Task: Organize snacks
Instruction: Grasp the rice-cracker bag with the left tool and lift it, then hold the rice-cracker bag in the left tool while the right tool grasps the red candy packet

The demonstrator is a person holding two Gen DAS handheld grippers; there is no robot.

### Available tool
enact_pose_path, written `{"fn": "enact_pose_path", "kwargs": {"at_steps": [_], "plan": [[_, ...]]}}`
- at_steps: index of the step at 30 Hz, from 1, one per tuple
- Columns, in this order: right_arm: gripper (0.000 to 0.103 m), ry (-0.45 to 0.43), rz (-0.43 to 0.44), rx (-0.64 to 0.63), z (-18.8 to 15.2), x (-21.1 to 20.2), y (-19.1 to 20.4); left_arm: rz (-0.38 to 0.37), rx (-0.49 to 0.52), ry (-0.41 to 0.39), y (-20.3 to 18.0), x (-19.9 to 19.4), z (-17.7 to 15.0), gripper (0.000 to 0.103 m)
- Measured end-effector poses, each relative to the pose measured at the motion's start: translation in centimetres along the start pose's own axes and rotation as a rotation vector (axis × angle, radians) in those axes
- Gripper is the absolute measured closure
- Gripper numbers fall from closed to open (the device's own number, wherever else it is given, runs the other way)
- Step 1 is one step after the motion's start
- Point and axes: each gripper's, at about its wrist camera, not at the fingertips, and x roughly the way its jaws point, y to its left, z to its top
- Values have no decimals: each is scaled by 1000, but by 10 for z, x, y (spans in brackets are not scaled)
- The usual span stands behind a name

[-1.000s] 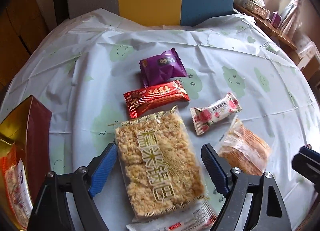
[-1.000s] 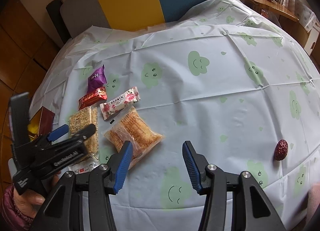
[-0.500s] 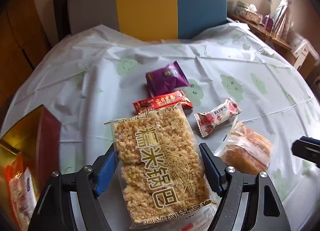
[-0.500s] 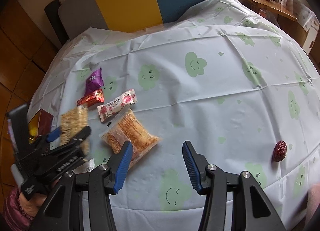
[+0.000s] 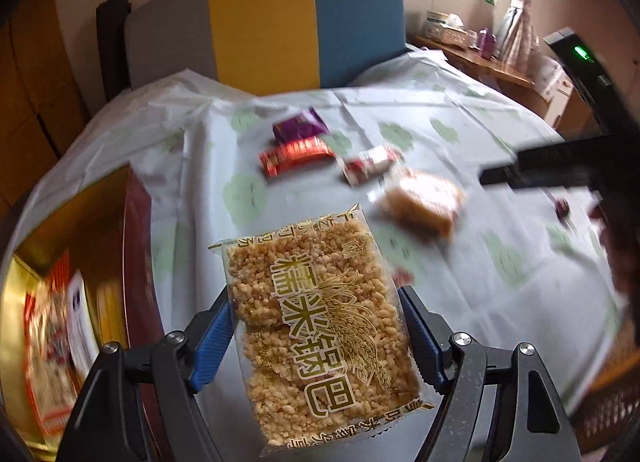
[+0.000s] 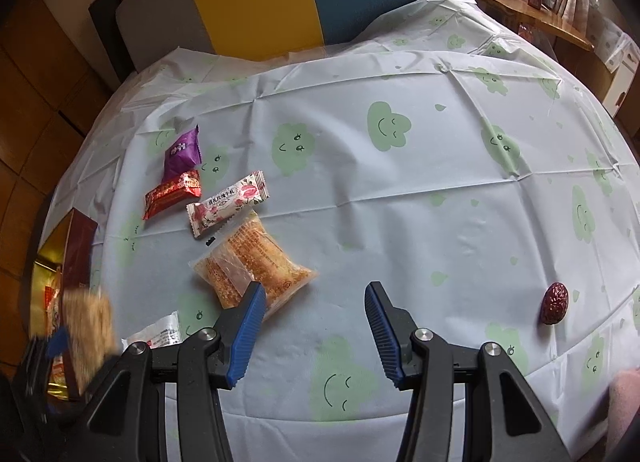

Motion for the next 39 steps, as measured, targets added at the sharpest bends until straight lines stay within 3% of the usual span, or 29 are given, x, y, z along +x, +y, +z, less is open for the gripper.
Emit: {"fn": "enact_pose_path", "kwargs": {"at_steps": [9,14,16,23,29,33,37,39], "plan": [[50,-13,25,-103,-6,3,23,-15,23,27,4,-18,-54,25],[51,-7,120,-241,-8,3,64,-15,45,40,7,-15,-68,25],[51,-12,131,-321,-4,6,86,-47,36,47,8,-13,-71,25],[51,7,91,-613,26,47,159,-83,38,43,13,-11,-71,25],[51,35,1,-816,45,85,191,-99,37,39,14,-12,-72,25],[50,57,-9,-852,58,104,198,-103,37,36,14,-14,-73,24],[48,90,28,-847,65,111,202,-106,35,34,14,-14,-73,24],[49,152,87,-800,67,107,201,-106,35,32,15,-14,-74,24]]}}
